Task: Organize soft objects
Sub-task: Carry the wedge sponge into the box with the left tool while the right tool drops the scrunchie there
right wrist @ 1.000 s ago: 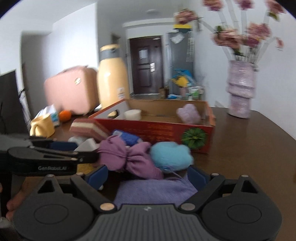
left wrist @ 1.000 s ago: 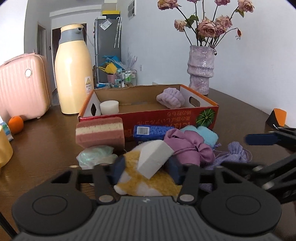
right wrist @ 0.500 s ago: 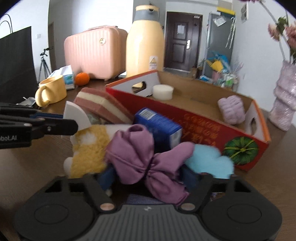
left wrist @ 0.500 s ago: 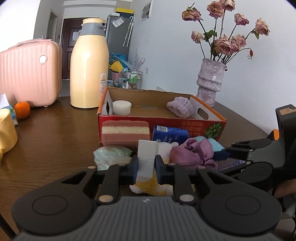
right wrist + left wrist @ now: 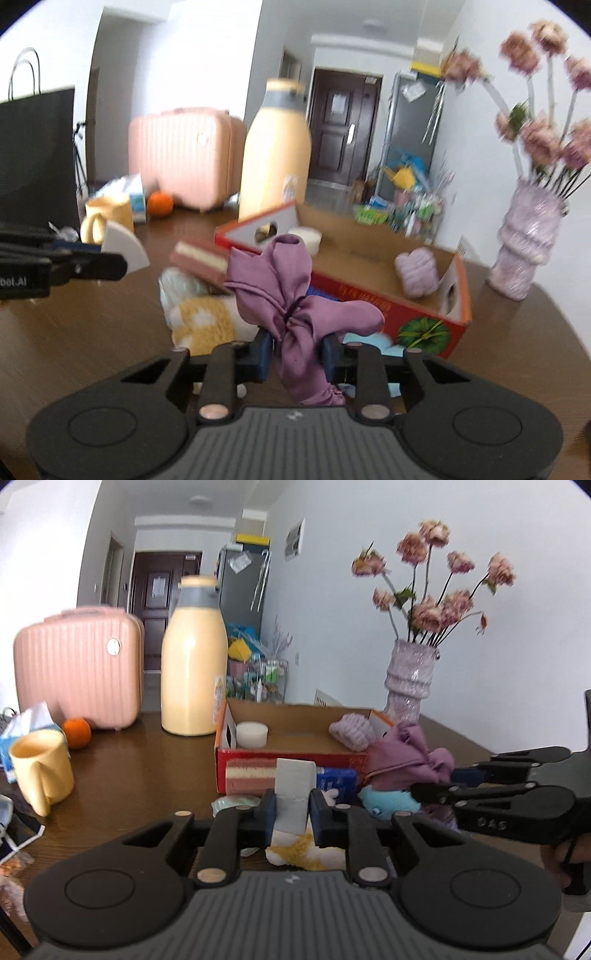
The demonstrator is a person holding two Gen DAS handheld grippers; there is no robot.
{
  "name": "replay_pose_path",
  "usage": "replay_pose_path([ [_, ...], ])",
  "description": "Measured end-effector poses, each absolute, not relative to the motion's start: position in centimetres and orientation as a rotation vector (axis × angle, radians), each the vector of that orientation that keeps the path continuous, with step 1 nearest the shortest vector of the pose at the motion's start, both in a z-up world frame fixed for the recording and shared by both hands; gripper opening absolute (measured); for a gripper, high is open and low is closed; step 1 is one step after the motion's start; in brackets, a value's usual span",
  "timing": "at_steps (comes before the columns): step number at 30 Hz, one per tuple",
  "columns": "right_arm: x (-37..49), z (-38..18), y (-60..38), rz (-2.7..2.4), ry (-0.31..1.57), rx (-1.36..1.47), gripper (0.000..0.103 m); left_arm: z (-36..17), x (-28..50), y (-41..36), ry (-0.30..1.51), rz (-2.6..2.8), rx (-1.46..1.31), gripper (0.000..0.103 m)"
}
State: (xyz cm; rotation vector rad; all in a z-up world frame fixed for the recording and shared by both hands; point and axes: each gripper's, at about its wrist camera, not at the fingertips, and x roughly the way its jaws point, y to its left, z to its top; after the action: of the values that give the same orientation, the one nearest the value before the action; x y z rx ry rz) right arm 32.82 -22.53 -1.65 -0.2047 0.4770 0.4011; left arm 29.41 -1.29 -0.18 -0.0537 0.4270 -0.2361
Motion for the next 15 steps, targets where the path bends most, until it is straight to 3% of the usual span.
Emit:
replay_pose_path([
  [15,15.7,2.9,-26.1,0.296,0.243,-0.114,0.026,2.4,17.9,-1.8,0.301,-0.237,-0.029,0.020],
])
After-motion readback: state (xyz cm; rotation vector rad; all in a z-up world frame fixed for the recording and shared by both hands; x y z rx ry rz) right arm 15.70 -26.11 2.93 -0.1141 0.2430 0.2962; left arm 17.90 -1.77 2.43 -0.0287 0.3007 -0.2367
